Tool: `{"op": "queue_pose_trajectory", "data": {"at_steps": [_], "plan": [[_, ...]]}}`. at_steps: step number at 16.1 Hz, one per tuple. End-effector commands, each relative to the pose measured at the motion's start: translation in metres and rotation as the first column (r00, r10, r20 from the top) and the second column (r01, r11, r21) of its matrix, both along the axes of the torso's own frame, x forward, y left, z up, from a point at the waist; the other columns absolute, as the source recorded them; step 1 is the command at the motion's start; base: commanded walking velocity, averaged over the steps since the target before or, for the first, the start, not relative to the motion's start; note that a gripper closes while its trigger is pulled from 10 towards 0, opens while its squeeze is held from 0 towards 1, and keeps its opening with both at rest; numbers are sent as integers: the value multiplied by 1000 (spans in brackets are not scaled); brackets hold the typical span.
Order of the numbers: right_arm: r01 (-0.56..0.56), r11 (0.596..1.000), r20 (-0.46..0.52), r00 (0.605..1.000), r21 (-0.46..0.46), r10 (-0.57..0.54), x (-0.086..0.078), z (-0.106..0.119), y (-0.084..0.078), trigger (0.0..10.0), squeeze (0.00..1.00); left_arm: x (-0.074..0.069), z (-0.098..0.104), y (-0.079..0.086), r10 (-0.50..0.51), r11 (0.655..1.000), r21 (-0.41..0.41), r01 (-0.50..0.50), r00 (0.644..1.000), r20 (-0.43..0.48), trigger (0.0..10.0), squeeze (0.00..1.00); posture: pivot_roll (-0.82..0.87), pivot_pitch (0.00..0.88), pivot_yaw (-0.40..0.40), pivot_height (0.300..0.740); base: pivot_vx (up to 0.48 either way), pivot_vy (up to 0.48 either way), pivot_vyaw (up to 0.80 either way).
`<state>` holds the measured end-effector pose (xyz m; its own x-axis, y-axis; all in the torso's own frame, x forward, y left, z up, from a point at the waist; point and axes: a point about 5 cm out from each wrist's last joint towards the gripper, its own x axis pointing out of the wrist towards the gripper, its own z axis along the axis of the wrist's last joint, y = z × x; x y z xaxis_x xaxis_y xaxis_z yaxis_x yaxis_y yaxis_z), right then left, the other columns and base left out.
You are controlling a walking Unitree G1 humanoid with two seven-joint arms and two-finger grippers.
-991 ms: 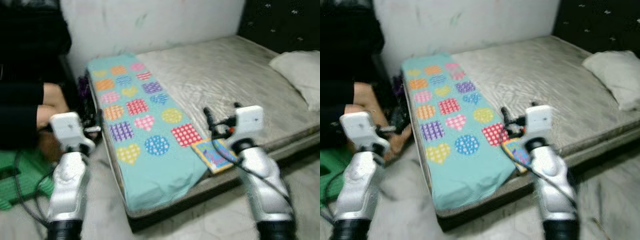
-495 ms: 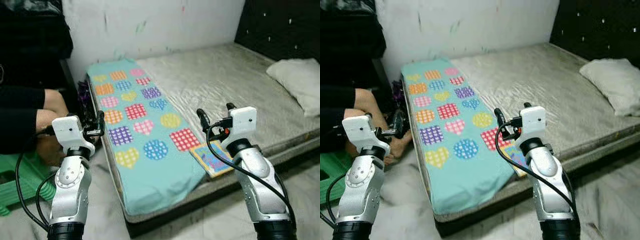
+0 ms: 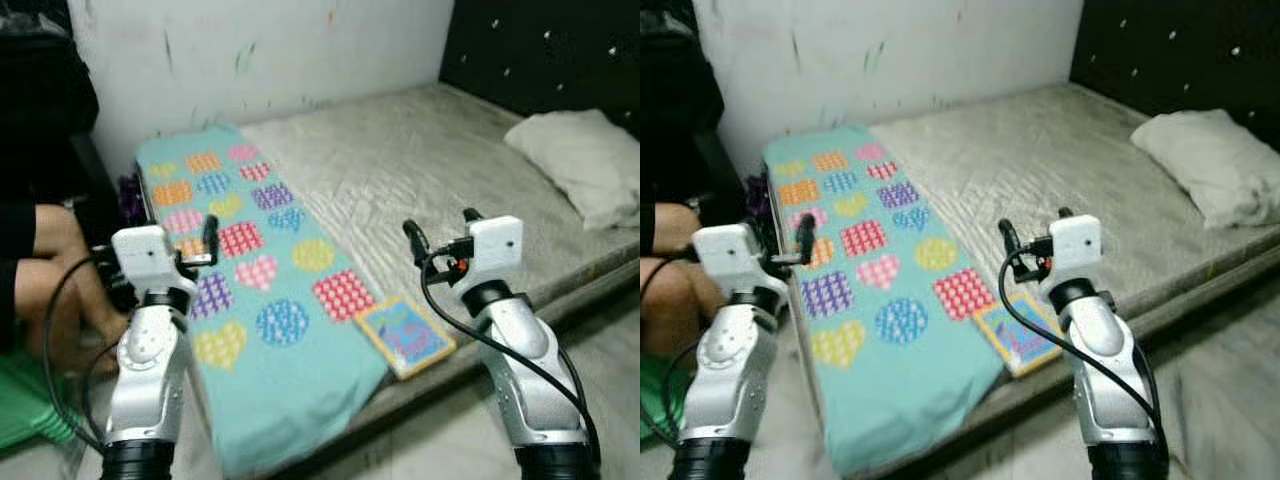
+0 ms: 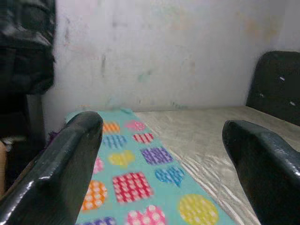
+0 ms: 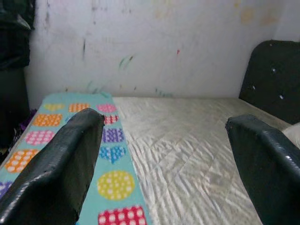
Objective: Clean up the room
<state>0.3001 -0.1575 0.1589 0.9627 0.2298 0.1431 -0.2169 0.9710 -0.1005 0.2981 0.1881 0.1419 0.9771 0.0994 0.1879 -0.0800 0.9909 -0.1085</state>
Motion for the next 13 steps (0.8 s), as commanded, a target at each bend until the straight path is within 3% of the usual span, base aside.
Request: {"op": "queue_pose_trajectory", "data": {"at_steps": [1, 5, 13], "plan": [[-30, 1000, 16, 999, 8, 30, 1, 4, 7, 10000, 0, -2, -2, 9, 51, 999, 4, -51, 999, -13, 10000, 0, -128, 0, -1, 740, 0, 0, 0], [-31, 1000, 18, 999, -4, 31, 1, 3, 6, 10000, 0, -1, -3, 9, 60, 998, 3, -60, 998, -21, 10000, 0, -127, 0, -1, 740, 0, 0, 108], [-49, 999, -1, 999, -1, 49, -4, -6, 15, 10000, 0, -9, -11, 11, 82, 997, 9, -82, 995, -52, 10000, 0, -103, 0, -6, 740, 0, 0, 800]]}}
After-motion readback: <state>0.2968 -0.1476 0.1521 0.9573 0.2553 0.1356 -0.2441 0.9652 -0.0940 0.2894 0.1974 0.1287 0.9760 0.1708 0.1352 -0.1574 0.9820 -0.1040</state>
